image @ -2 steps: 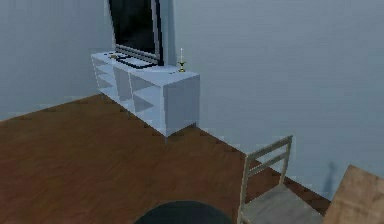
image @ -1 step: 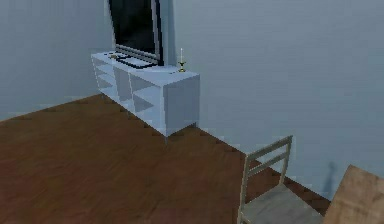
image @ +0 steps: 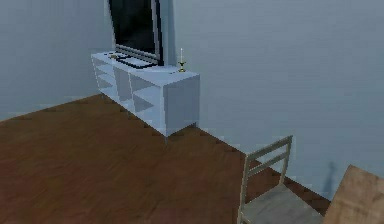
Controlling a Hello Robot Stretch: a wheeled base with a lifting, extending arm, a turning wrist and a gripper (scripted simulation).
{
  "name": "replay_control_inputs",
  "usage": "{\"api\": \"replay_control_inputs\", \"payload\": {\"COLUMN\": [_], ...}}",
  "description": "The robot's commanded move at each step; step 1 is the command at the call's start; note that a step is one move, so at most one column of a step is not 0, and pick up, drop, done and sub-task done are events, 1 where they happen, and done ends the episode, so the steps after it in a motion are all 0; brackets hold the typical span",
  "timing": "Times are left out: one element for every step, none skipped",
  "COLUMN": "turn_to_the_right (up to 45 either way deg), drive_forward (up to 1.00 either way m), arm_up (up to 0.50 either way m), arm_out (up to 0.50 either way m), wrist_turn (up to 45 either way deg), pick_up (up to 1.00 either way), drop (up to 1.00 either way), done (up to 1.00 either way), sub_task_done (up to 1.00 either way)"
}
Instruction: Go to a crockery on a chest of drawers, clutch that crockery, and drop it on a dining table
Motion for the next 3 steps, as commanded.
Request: {"api": "replay_control_inputs", "payload": {"turn_to_the_right": [0.0,0.0,0.0], "drive_forward": [0.0,0.0,0.0], "arm_up": [0.0,-0.14,-0.32], "arm_out": [0.0,0.0,0.0], "wrist_turn": [42.0,0.0,0.0], "pick_up": [0.0,0.0,0.0], "drop": [0.0,0.0,0.0], "done": [0.0,0.0,0.0], "sub_task_done": [0.0,0.0,0.0]}}
